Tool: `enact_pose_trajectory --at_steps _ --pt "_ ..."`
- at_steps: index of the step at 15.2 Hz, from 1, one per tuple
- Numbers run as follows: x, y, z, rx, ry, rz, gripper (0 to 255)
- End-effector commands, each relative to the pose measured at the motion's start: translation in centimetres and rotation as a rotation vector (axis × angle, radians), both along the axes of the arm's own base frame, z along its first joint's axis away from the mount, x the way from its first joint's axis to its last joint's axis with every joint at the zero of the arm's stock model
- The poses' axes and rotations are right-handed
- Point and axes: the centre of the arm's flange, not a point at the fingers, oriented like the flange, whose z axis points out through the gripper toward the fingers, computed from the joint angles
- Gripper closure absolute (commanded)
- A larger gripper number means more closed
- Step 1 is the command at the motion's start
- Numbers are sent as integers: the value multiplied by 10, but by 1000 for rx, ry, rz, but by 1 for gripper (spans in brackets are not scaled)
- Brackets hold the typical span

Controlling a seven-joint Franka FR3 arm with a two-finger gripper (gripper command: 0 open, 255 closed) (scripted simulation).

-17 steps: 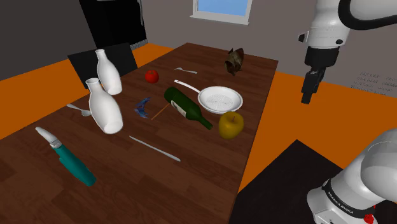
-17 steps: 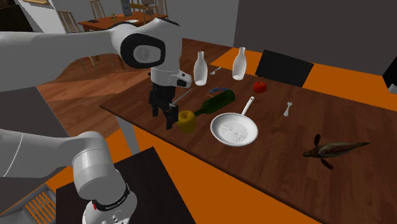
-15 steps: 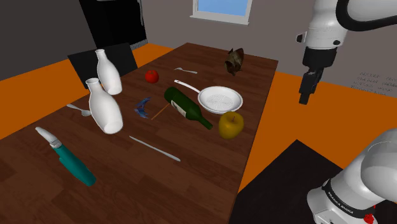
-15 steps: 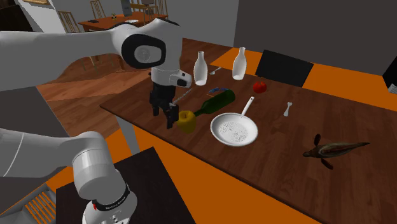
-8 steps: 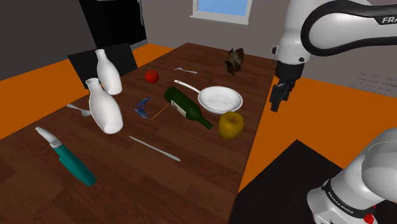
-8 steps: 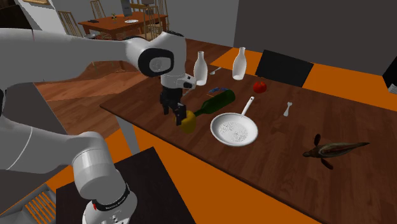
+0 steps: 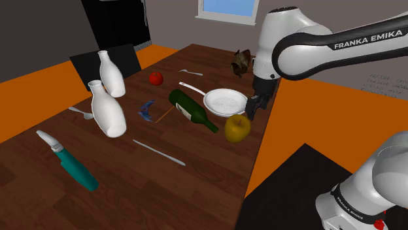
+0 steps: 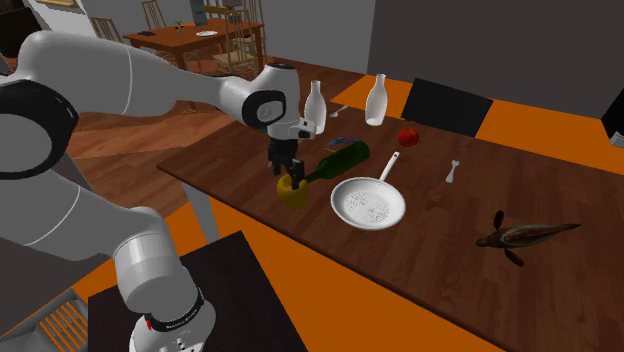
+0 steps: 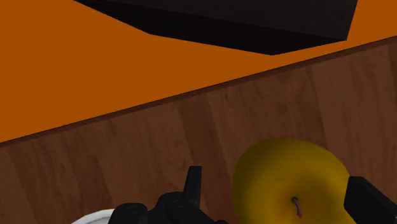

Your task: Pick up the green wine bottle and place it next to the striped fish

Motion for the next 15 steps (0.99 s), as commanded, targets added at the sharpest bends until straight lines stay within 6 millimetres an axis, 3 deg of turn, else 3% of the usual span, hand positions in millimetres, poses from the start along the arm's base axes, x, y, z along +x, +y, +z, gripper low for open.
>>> enact_pose_trajectory --at_steps 1,15 --pt "15 11 -13 0 -25 -5 0" --pt "136 103 -86 -13 -184 -34 0"
